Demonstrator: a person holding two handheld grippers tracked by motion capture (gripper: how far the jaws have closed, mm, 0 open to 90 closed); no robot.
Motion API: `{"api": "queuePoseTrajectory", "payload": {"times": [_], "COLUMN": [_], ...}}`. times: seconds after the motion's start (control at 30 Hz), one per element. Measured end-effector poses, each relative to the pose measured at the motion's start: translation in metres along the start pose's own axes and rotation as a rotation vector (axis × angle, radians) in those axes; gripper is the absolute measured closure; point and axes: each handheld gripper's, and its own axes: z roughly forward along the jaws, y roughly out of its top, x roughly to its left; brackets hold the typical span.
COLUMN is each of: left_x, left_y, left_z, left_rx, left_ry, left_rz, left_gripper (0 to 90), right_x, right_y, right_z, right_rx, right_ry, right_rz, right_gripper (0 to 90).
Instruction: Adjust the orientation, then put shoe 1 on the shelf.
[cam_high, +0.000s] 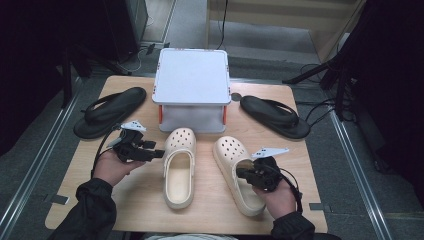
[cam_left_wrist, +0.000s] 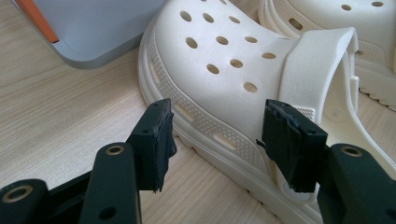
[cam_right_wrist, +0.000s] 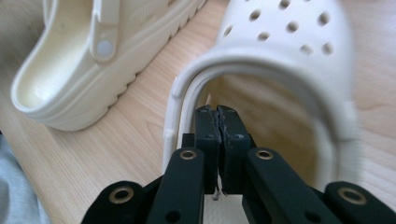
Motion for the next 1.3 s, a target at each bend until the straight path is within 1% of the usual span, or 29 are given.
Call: {"api": "queuePoseTrajectory", "payload": {"times": [0.17,0.3,0.5,0.53,0.6,0.8,0.83,0.9,0.97,1.1,1.3], "left_x": [0.000,0.000,0.002,0.001,0.002,0.002,0.002,0.002,0.002,0.002,0.001], "left_y": [0.000,0.000,0.000,0.000,0.000,-0.001,-0.001,-0.001,-0.001,-0.001,-0.001], "left_z": [0.000,0.000,-0.001,0.000,-0.001,-0.001,-0.001,-0.001,-0.001,-0.001,-0.001], "left_rx": [0.002,0.001,-0.001,-0.003,0.000,-0.001,0.000,-0.004,-0.003,-0.002,-0.001], "left_ry": [-0.002,0.001,-0.002,-0.003,0.000,0.002,0.002,0.000,0.002,0.002,0.004], "left_rz": [0.000,0.001,-0.002,-0.006,-0.001,-0.002,-0.002,-0.002,-0.002,-0.002,0.002], "left_gripper": [43.4,43.1,42.8,42.7,42.6,42.4,42.4,42.3,42.2,42.2,42.2], "right_x": [-0.003,-0.008,-0.017,-0.018,-0.022,-0.029,-0.031,-0.033,-0.034,-0.033,-0.031], "right_y": [0.001,0.002,0.001,0.001,0.000,-0.003,-0.003,-0.004,-0.004,-0.004,-0.002], "right_z": [-0.018,-0.029,-0.040,-0.041,-0.040,-0.035,-0.033,-0.030,-0.027,-0.020,-0.007], "right_rx": [-0.051,-0.089,-0.136,-0.133,-0.127,-0.111,-0.107,-0.092,-0.082,-0.066,-0.035], "right_ry": [-0.012,-0.027,-0.065,-0.071,-0.088,-0.103,-0.102,-0.097,-0.105,-0.103,-0.112], "right_rz": [-0.013,-0.018,-0.024,-0.023,-0.024,-0.007,0.006,0.022,0.016,0.006,0.007], "right_gripper": [86.5,82.0,71.0,68.7,65.8,59.8,59.1,59.0,58.8,58.4,59.7]}}
